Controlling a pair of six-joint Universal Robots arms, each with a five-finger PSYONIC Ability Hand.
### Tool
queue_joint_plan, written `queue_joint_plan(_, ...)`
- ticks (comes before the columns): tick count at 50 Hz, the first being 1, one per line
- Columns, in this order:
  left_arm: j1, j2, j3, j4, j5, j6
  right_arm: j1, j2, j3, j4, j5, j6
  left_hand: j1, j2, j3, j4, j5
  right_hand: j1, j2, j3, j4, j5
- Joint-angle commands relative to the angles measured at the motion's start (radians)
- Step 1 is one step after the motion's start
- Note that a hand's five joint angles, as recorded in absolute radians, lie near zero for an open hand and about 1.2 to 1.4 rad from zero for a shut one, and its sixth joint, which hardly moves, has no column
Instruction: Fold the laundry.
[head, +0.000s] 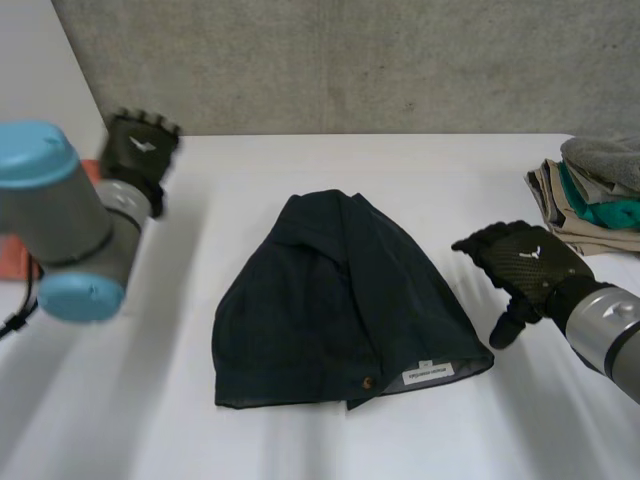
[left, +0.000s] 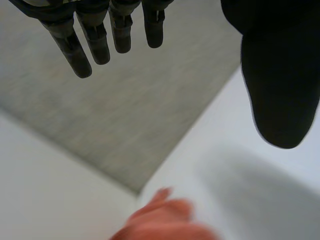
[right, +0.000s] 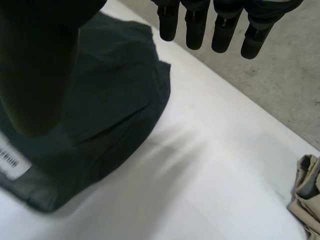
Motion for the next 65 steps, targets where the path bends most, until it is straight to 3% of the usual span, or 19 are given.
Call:
queue_joint_plan(1,-0.137,0.065,-0.195,-0.064,0.133,0.015,-0.001,-0.029,0.047,0.116,-0.001,-0.095,-0.017,-0.028,-0.033,-0.028,-0.048,-0.057,-0.043,-0.033,-0.035,-0.042)
queue_joint_plan(9,-0.164,0.014,-0.236,-0.157,0.149,0.020,0.008,0.046,0.146,-0.105,0.008,-0.080,-0.008,-0.018,-0.023,-0.019,-0.039,-0.057,-0.043,-0.033,-0.035,-0.042)
queue_joint_plan(12,-0.169,-0.033,-0.227,-0.200,0.150,0.035,0.010,0.101,0.150,-0.166,0.016,-0.080,0.077,0.067,0.062,0.066,0.046,0.062,0.076,0.086,0.083,0.077)
queue_joint_plan(15,-0.184,-0.053,-0.215,-0.232,0.149,0.037,0.014,0.175,0.140,-0.231,0.042,-0.080,0.493,0.483,0.478,0.482,0.462,0.352,0.366,0.376,0.374,0.367)
queue_joint_plan(16,-0.196,-0.055,-0.209,-0.234,0.143,0.032,0.016,0.201,0.128,-0.258,0.060,-0.081,0.846,0.836,0.831,0.835,0.815,0.617,0.631,0.641,0.639,0.632)
queue_joint_plan(17,-0.201,-0.055,-0.205,-0.234,0.138,0.029,0.016,0.210,0.119,-0.274,0.071,-0.080,1.003,0.993,0.988,0.992,0.973,0.794,0.808,0.818,0.816,0.809)
queue_joint_plan(18,-0.206,-0.055,-0.205,-0.234,0.132,0.026,0.014,0.223,0.101,-0.301,0.088,-0.080,1.150,1.140,1.135,1.139,1.120,1.136,1.150,1.160,1.158,1.151)
queue_joint_plan(19,-0.216,-0.047,-0.212,-0.229,0.126,0.020,0.014,0.226,0.087,-0.318,0.099,-0.080,1.204,1.194,1.188,1.193,1.173,1.165,1.178,1.189,1.186,1.179)
queue_joint_plan(28,-0.308,0.112,-0.277,-0.212,0.051,-0.155,0.034,0.299,-0.161,-0.418,0.146,-0.078,1.204,1.194,1.189,1.193,1.173,1.165,1.179,1.189,1.187,1.180)
queue_joint_plan(34,-0.404,0.181,-0.294,-0.216,-0.090,-0.299,0.114,0.454,-0.412,-0.409,0.191,-0.081,1.204,1.194,1.189,1.193,1.173,1.165,1.179,1.189,1.187,1.180)
queue_joint_plan(39,-0.497,0.162,-0.270,-0.206,-0.195,-0.357,0.134,0.632,-0.661,-0.407,0.246,-0.083,1.204,1.194,1.189,1.193,1.173,1.165,1.179,1.189,1.187,1.180)
queue_joint_plan(44,-0.652,0.030,-0.143,-0.144,-0.216,-0.463,0.134,0.778,-0.811,-0.410,0.238,-0.081,1.204,1.194,1.189,1.193,1.173,1.165,1.179,1.189,1.187,1.180)
queue_joint_plan(47,-0.681,-0.025,-0.083,-0.140,-0.225,-0.515,0.134,0.845,-0.872,-0.410,0.246,-0.083,1.204,1.194,1.189,1.193,1.173,1.165,1.179,1.189,1.187,1.180)
queue_joint_plan(51,-0.690,-0.064,-0.015,-0.171,-0.242,-0.577,0.132,0.853,-0.883,-0.407,0.254,-0.081,0.461,0.451,0.446,0.450,0.431,1.165,1.179,1.189,1.187,1.180)
queue_joint_plan(54,-0.691,-0.052,-0.015,-0.208,-0.247,-0.578,0.128,0.818,-0.865,-0.394,0.264,-0.083,0.313,0.303,0.297,0.302,0.282,0.265,0.279,0.289,0.287,0.280)
queue_joint_plan(55,-0.687,-0.029,-0.017,-0.231,-0.247,-0.578,0.122,0.777,-0.845,-0.368,0.276,-0.089,0.149,0.139,0.134,0.138,0.119,-0.057,-0.043,-0.033,-0.035,-0.042)
queue_joint_plan(58,-0.666,0.034,-0.035,-0.251,-0.247,-0.575,0.102,0.692,-0.808,-0.308,0.293,-0.090,0.065,0.055,0.050,0.054,0.035,-0.057,-0.043,-0.033,-0.035,-0.042)
queue_joint_plan(65,-0.473,0.215,-0.153,-0.258,-0.232,-0.523,0.057,0.398,-0.667,-0.039,0.298,-0.083,0.074,0.064,0.059,0.063,0.044,-0.057,-0.043,-0.033,-0.035,-0.042)
